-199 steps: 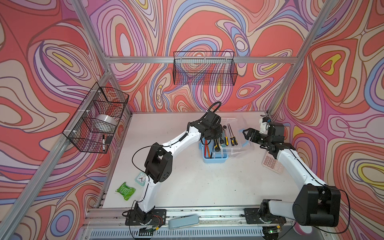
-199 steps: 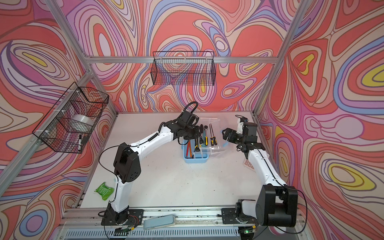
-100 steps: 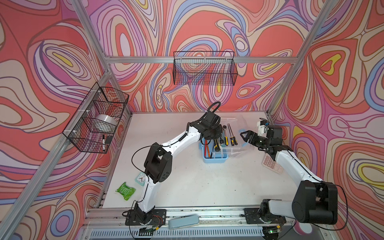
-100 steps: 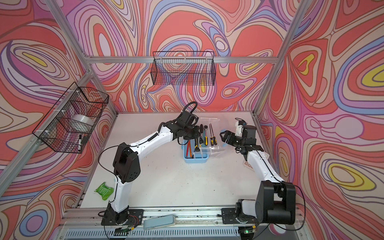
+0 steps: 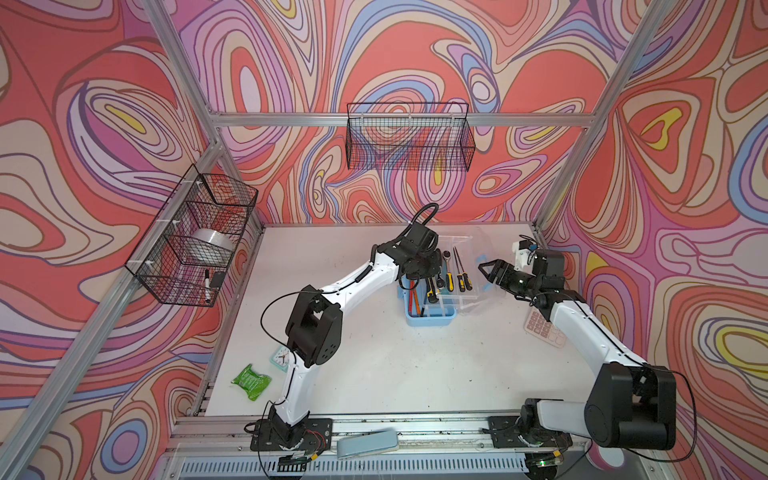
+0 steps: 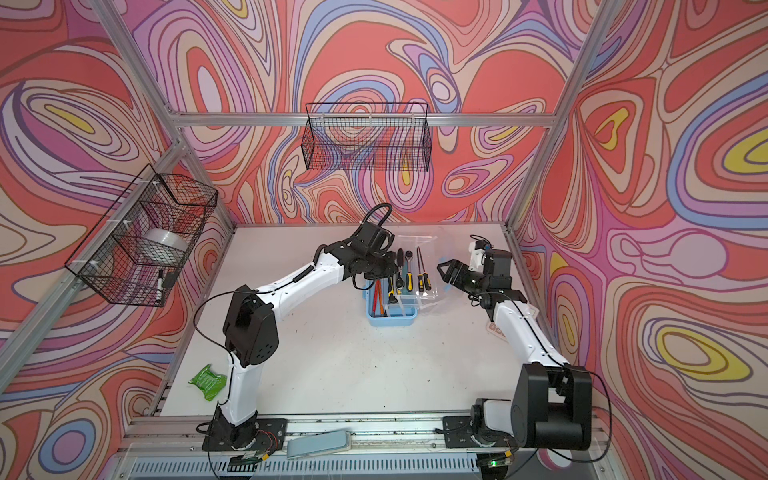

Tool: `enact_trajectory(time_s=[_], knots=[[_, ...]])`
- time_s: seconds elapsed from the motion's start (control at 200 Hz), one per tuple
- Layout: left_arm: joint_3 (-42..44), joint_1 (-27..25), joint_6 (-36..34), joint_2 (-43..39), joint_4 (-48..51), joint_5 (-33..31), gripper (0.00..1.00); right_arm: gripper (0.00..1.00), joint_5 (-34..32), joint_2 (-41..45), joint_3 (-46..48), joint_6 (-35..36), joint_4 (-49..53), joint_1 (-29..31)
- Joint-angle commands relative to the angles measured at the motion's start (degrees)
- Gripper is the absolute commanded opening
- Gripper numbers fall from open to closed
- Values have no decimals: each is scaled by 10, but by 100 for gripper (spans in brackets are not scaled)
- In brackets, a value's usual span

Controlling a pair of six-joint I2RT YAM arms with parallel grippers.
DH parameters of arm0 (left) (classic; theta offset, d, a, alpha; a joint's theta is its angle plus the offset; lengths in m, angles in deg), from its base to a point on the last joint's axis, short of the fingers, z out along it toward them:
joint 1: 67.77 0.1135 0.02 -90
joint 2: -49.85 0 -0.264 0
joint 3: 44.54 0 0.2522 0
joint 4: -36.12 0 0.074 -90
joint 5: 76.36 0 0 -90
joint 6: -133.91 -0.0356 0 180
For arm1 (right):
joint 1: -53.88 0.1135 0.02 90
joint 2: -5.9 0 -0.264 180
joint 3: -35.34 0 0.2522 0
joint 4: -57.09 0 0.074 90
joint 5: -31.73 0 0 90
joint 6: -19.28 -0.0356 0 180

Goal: Pack the tool kit

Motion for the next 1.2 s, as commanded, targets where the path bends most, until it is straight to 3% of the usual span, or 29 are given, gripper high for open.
enact_trajectory(time_s=[0.0,0.22,0.446,0.576,0.906,1.197], knots=[[30,6,-12,22,41,-19,7,80,14,5,-25,-13,-10,37],[62,13,-12,-1,33,-22,11,80,-35,-2,-61,-19,-3,99],[89,23,-17,-35,44,-28,36,81,-76,-30,-88,-20,-10,163],[130,33,-19,-72,52,-34,43,81,-79,-45,-90,-23,-15,172],[230,44,-22,-144,45,-54,45,81,-118,-42,-74,8,10,171],[255,47,-30,-136,38,-43,37,85,-142,-41,-54,19,10,172]])
